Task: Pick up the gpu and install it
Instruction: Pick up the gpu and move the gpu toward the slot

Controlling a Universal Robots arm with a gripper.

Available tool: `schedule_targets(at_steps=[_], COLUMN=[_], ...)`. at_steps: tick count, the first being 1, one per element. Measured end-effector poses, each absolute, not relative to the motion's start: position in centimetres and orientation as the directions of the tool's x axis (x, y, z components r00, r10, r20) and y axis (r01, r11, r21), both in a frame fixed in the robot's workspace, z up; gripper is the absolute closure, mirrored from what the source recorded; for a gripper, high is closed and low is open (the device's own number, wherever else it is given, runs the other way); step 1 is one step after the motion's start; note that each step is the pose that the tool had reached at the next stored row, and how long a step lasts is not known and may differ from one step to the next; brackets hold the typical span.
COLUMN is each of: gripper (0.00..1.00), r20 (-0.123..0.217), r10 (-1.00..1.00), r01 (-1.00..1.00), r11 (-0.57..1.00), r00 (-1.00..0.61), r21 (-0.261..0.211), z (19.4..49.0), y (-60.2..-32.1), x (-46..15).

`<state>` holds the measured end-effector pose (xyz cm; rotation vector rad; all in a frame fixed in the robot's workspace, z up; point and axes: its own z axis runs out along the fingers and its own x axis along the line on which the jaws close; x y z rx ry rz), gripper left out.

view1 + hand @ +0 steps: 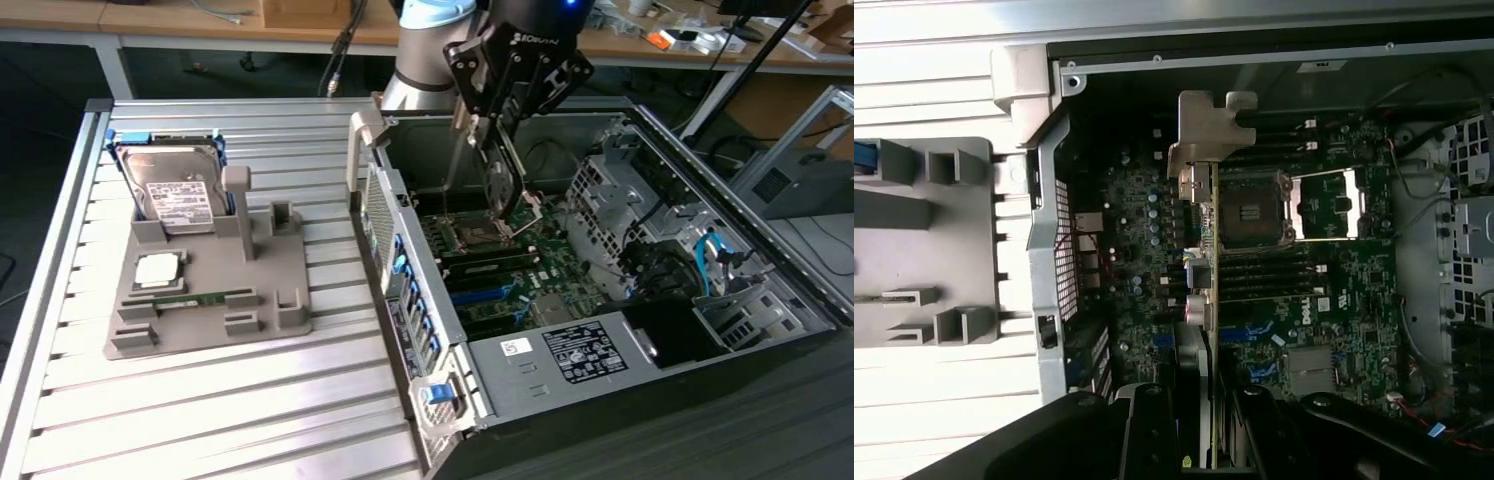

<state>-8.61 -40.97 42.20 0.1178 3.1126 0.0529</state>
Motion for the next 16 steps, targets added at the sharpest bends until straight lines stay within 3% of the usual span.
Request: schedule_targets(at_steps=[16], gripper=[0.73], r20=[-0.025], r10=[0.076], r01=[0.075], r11=[0.997], r00=[-0.997], r21=[0.034], z=[41.80], y=[-41.12], x=[-7.90])
